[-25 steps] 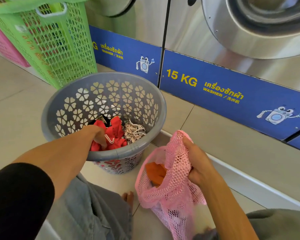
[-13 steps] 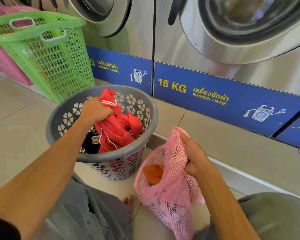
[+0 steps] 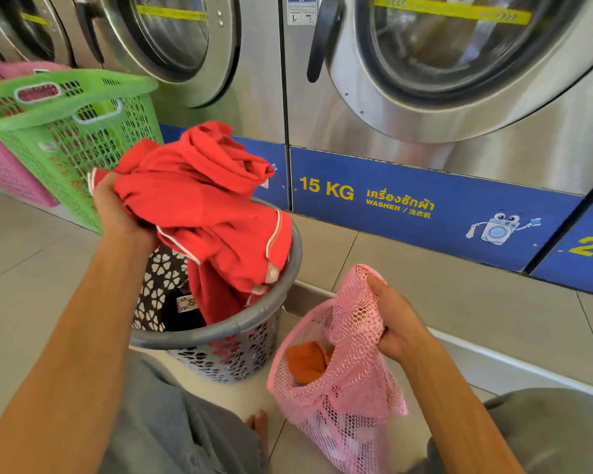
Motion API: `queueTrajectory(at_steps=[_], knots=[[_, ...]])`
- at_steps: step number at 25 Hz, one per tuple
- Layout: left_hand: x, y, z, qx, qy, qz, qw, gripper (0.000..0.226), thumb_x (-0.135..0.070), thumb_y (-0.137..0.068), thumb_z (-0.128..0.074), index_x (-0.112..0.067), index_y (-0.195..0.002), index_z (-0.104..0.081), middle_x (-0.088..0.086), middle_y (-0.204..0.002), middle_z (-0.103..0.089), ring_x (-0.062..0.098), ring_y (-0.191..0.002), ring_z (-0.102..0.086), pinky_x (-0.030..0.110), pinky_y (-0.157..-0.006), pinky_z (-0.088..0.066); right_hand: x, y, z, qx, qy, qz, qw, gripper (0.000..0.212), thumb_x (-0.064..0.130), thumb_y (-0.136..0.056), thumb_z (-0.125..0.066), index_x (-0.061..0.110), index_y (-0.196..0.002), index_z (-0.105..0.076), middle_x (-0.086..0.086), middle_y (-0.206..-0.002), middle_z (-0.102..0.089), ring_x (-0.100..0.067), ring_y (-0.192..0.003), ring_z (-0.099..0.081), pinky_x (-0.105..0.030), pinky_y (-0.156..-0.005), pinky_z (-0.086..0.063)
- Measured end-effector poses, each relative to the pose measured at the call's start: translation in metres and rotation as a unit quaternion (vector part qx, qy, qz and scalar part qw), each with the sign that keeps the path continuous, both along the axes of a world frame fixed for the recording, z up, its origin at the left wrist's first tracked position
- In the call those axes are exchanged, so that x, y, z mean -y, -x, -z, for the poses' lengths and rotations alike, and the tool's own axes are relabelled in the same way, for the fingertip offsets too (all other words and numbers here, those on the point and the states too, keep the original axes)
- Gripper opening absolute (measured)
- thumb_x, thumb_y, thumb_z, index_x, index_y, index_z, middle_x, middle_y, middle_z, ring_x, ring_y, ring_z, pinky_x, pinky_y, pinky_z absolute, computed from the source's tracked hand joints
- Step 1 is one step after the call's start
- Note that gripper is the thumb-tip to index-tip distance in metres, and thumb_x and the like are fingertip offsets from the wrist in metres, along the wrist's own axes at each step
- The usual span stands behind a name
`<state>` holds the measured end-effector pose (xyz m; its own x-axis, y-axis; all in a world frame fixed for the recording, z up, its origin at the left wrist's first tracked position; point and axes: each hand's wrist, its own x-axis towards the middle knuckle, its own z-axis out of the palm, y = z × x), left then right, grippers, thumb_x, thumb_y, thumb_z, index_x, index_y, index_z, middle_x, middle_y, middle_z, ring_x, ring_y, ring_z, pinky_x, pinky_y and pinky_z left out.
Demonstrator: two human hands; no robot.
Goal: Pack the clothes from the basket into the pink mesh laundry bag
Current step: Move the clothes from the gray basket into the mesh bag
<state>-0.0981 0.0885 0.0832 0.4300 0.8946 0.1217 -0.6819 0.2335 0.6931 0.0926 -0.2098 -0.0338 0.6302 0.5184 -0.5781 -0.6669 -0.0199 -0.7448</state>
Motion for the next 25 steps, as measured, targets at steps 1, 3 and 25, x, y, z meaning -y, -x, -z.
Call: queueTrajectory(at_steps=[1, 3, 25], knots=[[0.003, -0.002, 0.000, 0.018, 0.006, 0.009, 1.000, 0.015, -0.019, -0.057, -0.067, -0.020, -0.056, -0.052, -0.006, -0.059, -0.052, 0.010, -0.055, -0.053, 0.019, -0.058, -0.048, -0.001, -0.001, 0.001, 0.001, 0.001, -0.002, 1.000, 0.040, 0.036, -0.098, -0.061, 0.005, -0.123, -0.062, -0.021, -0.101, -0.077, -0.041, -0.095, -0.074, -0.056, -0.086, -0.059], [0.008, -0.009, 0.004, -0.058, 0.024, 0.062, 0.996, 0.017, -0.032, -0.078, -0.069, -0.018, -0.068, -0.068, -0.003, -0.071, -0.068, 0.013, -0.066, -0.066, 0.020, -0.061, -0.055, -0.002, -0.001, 0.002, 0.000, -0.005, -0.003, 1.000, 0.040, 0.036, -0.099, -0.061, 0.005, -0.123, -0.063, -0.022, -0.103, -0.077, -0.041, -0.096, -0.073, -0.056, -0.088, -0.058], [-0.033, 0.048, -0.005, 0.109, 0.101, -0.038, 0.988, 0.034, -0.019, -0.090, -0.059, -0.002, -0.119, -0.065, 0.014, -0.114, -0.069, 0.030, -0.085, -0.073, 0.043, -0.081, -0.060, -0.002, 0.010, -0.015, -0.017, 0.006, -0.013, 1.000, 0.032, 0.032, -0.101, -0.057, 0.003, -0.112, -0.065, -0.024, -0.108, -0.074, -0.040, -0.099, -0.070, -0.050, -0.087, -0.056]])
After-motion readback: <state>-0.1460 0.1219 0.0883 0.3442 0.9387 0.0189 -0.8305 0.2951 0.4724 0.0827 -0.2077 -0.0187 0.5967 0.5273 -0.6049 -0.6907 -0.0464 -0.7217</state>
